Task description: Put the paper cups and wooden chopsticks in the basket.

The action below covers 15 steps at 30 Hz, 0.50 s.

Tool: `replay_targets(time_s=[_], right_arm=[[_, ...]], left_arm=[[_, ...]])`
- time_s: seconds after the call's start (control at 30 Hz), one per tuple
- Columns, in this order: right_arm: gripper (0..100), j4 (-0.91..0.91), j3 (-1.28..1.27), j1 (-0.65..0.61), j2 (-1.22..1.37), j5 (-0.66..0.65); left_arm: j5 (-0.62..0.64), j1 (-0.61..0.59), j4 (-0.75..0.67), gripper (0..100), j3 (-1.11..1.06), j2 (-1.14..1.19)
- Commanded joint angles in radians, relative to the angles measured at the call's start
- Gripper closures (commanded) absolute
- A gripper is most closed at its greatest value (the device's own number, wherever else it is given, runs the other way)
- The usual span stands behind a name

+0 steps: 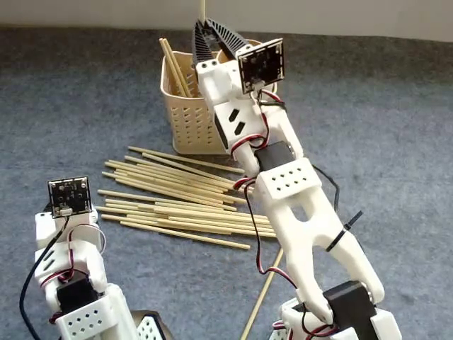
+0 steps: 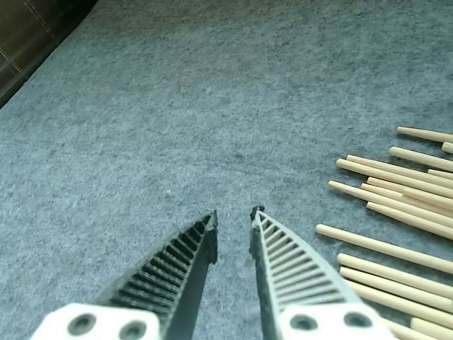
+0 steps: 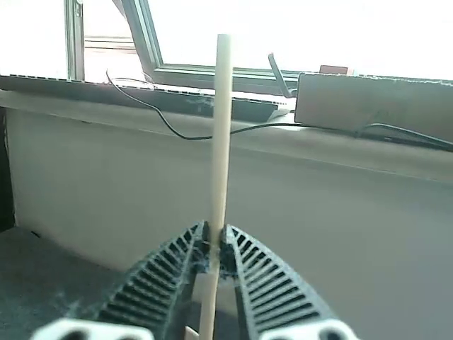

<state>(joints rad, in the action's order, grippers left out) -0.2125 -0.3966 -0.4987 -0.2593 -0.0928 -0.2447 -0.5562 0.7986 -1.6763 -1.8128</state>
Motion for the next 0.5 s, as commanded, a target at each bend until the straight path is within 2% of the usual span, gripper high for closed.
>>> replay_targets(time_s=[0.0, 0.1, 0.27, 0.47], right_arm=[[95.2, -0.015, -0.010, 0.007, -0.021, 0.005], [91.4, 0.008, -0.015, 0.007, -0.021, 0.006], [91.4, 0.173, -0.002, -0.004, -0.031, 0.005], [91.4, 0.312, -0.001, -0.051, -0.214, 0.006]], left_arm=[[0.005, 0.018, -0.023, 90, -0.018, -0.002], [0.005, 0.018, -0.023, 90, -0.018, -0.002], [0.005, 0.018, -0.023, 90, -0.018, -0.002], [0.005, 0.018, -0.023, 90, -0.018, -0.002]])
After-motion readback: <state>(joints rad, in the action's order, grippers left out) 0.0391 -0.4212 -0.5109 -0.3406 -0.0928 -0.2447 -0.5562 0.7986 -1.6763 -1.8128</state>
